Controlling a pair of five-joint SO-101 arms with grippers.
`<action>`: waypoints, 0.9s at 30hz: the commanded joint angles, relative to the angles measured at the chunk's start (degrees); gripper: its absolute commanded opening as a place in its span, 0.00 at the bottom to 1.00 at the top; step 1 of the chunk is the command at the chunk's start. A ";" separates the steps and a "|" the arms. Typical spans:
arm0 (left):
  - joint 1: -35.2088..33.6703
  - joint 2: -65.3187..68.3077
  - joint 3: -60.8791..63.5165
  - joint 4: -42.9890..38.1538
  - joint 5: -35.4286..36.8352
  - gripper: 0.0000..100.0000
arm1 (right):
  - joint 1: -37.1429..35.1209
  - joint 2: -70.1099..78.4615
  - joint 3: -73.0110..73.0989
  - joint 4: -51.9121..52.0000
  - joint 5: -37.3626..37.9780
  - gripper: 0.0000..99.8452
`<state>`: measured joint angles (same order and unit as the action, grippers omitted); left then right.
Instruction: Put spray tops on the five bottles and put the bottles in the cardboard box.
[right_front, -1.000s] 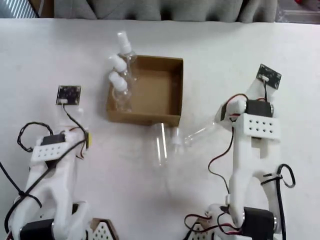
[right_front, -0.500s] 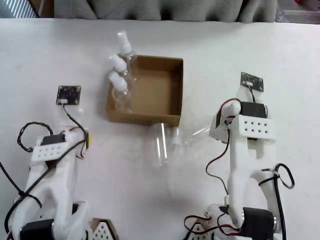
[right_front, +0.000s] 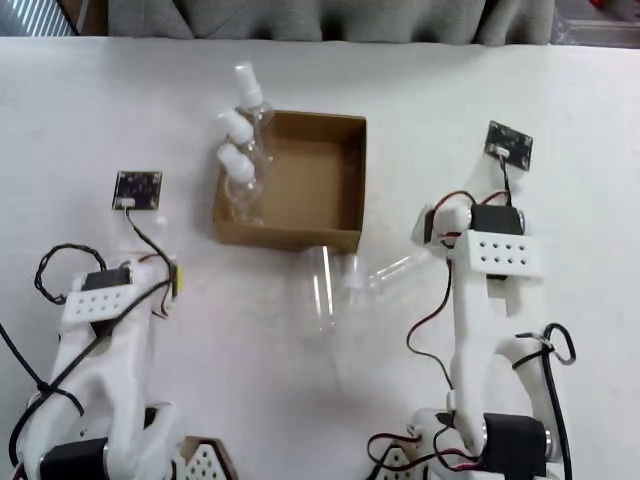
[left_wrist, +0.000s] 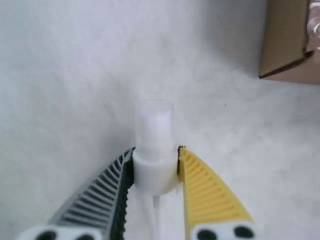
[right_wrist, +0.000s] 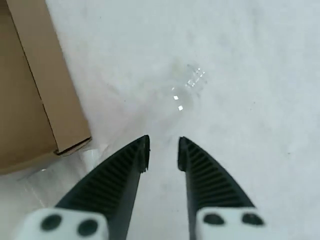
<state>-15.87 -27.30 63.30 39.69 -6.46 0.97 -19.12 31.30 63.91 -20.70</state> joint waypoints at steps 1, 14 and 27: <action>0.22 -2.24 0.09 -1.14 -0.70 0.02 | -0.75 -0.48 -0.79 -0.84 -6.59 0.17; 0.22 -2.24 0.18 -1.14 -0.70 0.02 | -3.91 0.13 -1.41 -4.18 -12.84 0.17; 0.22 -2.24 0.18 -1.14 -0.70 0.02 | -2.42 19.21 -22.51 8.75 -16.00 0.17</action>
<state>-15.87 -27.30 63.82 39.69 -6.46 -2.64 -1.36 15.12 69.98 -36.09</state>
